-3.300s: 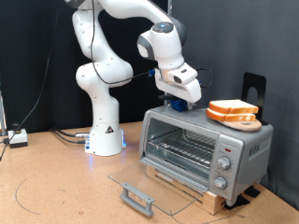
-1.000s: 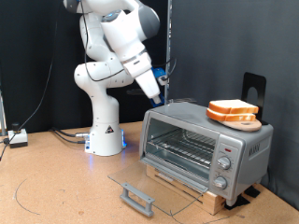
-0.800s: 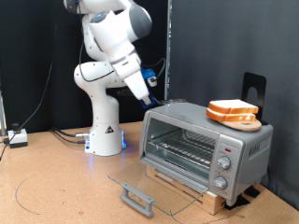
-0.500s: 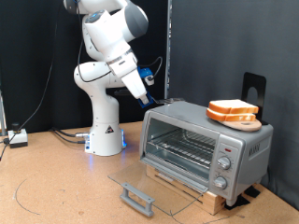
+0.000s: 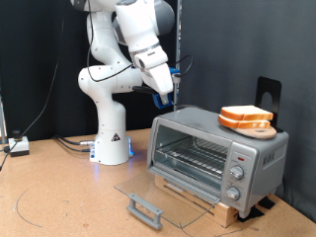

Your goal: Make a piece of toast with the oven

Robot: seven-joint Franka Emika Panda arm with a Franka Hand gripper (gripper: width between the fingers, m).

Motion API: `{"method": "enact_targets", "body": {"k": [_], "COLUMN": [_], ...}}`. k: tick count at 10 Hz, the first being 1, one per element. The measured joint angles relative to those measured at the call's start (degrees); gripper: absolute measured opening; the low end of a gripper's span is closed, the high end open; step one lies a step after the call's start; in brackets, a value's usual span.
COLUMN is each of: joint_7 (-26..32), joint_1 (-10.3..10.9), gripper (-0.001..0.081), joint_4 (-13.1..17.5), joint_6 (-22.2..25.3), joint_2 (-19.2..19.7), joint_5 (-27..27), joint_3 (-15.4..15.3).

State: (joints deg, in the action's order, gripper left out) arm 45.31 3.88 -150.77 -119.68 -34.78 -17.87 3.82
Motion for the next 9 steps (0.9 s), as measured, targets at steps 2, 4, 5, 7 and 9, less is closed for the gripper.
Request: {"method": "enact_targets", "body": {"k": [2,4,5,7,9], "joint_7": [-0.3,-0.3,-0.3,-0.6,-1.3], "joint_1": [-0.2,0.3,0.7,1.4,1.9], "gripper": [0.0395,0.0395,0.0395,0.0395,0.0395], "joint_4": [1.5,0.9,0.8,0.8,0.9], "joint_6": [-0.1,-2.4,-3.3,-4.6,-4.9], "joint_2": [2.7,2.8,3.1,3.6,4.3], "joint_5": [0.3,-0.5,-0.8,-1.7,-2.5], "joint_3": [-0.2,-0.5,-0.9,-2.1,-3.5]}}
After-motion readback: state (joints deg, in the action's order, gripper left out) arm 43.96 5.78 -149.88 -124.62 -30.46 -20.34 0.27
